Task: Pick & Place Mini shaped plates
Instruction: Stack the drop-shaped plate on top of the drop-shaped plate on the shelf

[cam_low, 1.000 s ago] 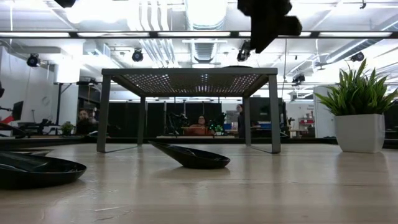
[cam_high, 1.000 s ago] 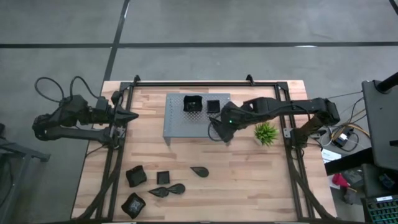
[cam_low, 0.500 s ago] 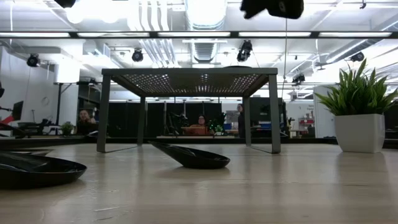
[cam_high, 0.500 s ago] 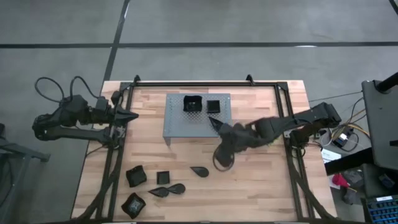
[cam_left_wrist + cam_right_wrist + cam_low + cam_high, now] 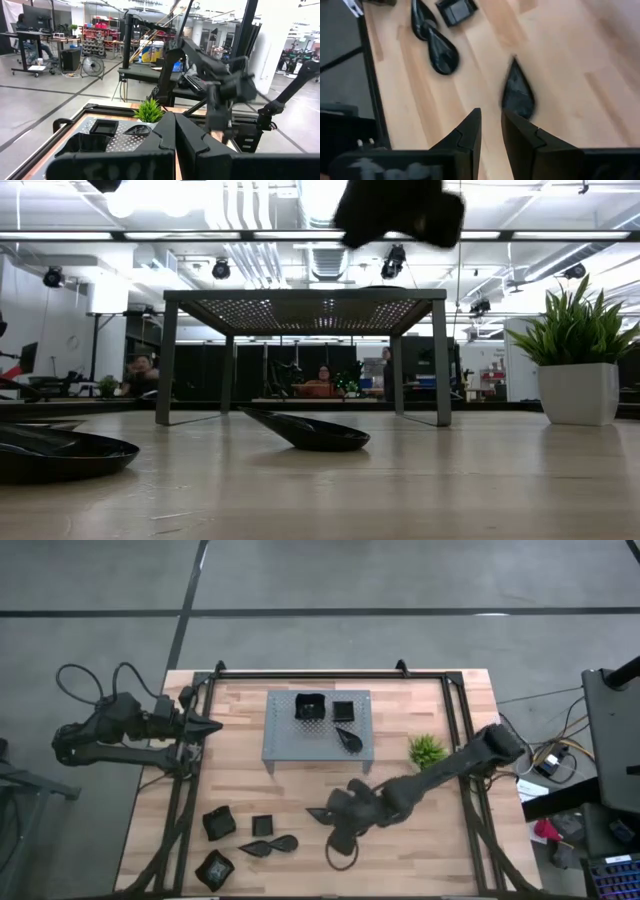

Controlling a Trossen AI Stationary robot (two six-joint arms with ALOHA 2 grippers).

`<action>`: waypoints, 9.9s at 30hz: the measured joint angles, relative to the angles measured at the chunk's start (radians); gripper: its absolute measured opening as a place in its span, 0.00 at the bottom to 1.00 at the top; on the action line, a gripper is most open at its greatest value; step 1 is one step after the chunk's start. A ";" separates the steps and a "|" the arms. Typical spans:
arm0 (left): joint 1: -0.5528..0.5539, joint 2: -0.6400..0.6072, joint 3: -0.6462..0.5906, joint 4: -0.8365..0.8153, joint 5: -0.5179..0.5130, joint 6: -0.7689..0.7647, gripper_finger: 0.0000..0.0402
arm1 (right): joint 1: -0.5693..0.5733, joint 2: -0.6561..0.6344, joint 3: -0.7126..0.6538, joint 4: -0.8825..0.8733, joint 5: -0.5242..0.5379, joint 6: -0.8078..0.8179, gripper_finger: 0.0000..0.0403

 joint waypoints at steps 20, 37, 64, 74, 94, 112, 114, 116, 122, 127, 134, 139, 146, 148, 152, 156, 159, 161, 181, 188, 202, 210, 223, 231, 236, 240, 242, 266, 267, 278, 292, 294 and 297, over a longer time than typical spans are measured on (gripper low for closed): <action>0.000 0.000 0.000 0.000 0.000 0.000 0.00 | -0.044 0.220 0.016 0.093 0.054 -0.036 0.22; 0.000 0.000 0.000 0.000 0.000 0.000 0.00 | -0.062 0.240 -0.050 0.075 0.091 -0.042 0.32; 0.000 0.000 0.000 0.000 0.000 0.000 0.00 | -0.075 0.238 -0.127 0.187 0.131 -0.090 0.28; 0.000 0.000 0.000 0.000 0.000 0.000 0.00 | -0.075 0.238 -0.127 0.199 0.123 -0.090 0.15; 0.000 0.000 0.000 0.000 0.000 0.000 0.00 | -0.075 0.183 -0.012 0.142 0.067 -0.207 0.02; 0.000 0.000 0.000 0.000 0.000 0.000 0.00 | -0.163 -0.217 -0.005 -0.212 0.135 -0.380 0.02; 0.000 0.000 0.000 0.000 0.000 0.000 0.00 | -0.198 -0.261 -0.007 -0.229 0.134 -0.402 0.02; 0.000 0.000 0.000 0.000 0.000 0.000 0.00 | -0.235 -0.298 -0.009 -0.244 0.133 -0.425 0.02; 0.000 0.000 0.000 0.000 0.000 0.000 0.00 | -0.343 -0.350 -0.021 -0.292 0.093 -0.456 0.02; 0.000 0.000 0.000 0.000 0.000 0.000 0.00 | -0.408 -0.332 -0.052 -0.298 0.044 -0.412 0.02; 0.000 0.000 0.000 0.000 0.000 0.000 0.00 | -0.436 -0.313 -0.067 -0.305 0.041 -0.395 0.02; 0.000 0.000 0.000 0.000 0.000 0.000 0.00 | -0.452 -0.312 -0.069 -0.306 0.044 -0.349 0.02; 0.000 0.000 0.000 0.000 0.000 0.000 0.00 | -0.464 -0.312 -0.089 -0.326 0.051 -0.322 0.02; 0.000 0.000 0.000 0.000 0.000 0.000 0.00 | -0.463 -0.312 -0.099 -0.317 0.051 -0.322 0.02; 0.000 0.000 0.000 0.000 0.000 0.000 0.00 | -0.465 -0.312 -0.118 -0.304 0.052 -0.322 0.02; 0.000 0.000 0.000 0.000 0.000 0.000 0.00 | -0.464 -0.312 -0.122 -0.283 0.051 -0.322 0.02; 0.000 0.000 0.000 0.000 0.000 0.000 0.00 | -0.464 -0.312 -0.123 -0.271 0.052 -0.321 0.02; 0.000 0.000 0.000 0.000 0.000 0.000 0.00 | -0.464 -0.312 -0.122 -0.268 0.055 -0.321 0.02; 0.000 0.000 0.000 0.000 0.000 0.000 0.00 | -0.463 -0.321 -0.094 -0.266 0.055 -0.285 0.25; 0.000 0.000 0.000 0.000 0.000 0.000 0.00 | -0.443 -0.323 -0.076 -0.257 0.055 -0.266 0.24; 0.000 0.000 0.000 0.000 0.000 0.000 0.00 | -0.299 -0.319 -0.076 -0.035 0.051 -0.267 0.18; 0.000 0.000 0.000 0.000 0.000 0.000 0.00 | -0.186 -0.263 -0.076 0.116 0.049 -0.347 0.18; 0.000 0.000 0.000 0.000 0.000 0.000 0.00 | -0.111 -0.046 -0.077 0.279 0.026 -0.323 0.17; 0.000 0.000 0.000 0.000 0.000 0.000 0.00 | -0.111 0.109 -0.065 0.469 -0.138 -0.326 0.15; 0.000 0.000 0.000 0.000 0.000 0.000 0.00 | -0.111 0.223 -0.011 0.487 -0.191 -0.326 0.17; 0.000 0.000 0.000 0.000 0.000 0.000 0.00 | -0.109 0.310 0.041 0.485 -0.192 -0.322 0.20; 0.000 0.000 0.000 0.000 0.000 0.000 0.00 | -0.109 0.347 0.078 0.488 -0.198 -0.321 0.22; 0.000 0.000 0.000 0.000 0.000 0.000 0.00 | -0.101 0.517 0.313 0.339 -0.266 -0.354 0.23; 0.000 0.000 0.000 0.000 0.000 0.000 0.00 | -0.101 0.517 0.313 0.339 -0.266 -0.362 0.23; 0.000 0.000 0.000 0.000 0.000 0.000 0.00 | -0.104 0.516 0.313 0.330 -0.196 -0.402 0.19; 0.000 0.000 0.000 0.000 0.000 0.000 0.00 | -0.117 0.515 0.280 0.330 -0.195 -0.397 0.23; 0.000 0.000 0.000 0.000 0.000 0.000 0.00 | -0.117 0.515 0.279 0.333 -0.207 -0.396 0.22; 0.000 0.000 0.000 0.000 0.000 0.000 0.00 | -0.117 0.515 0.278 0.333 -0.207 -0.399 0.20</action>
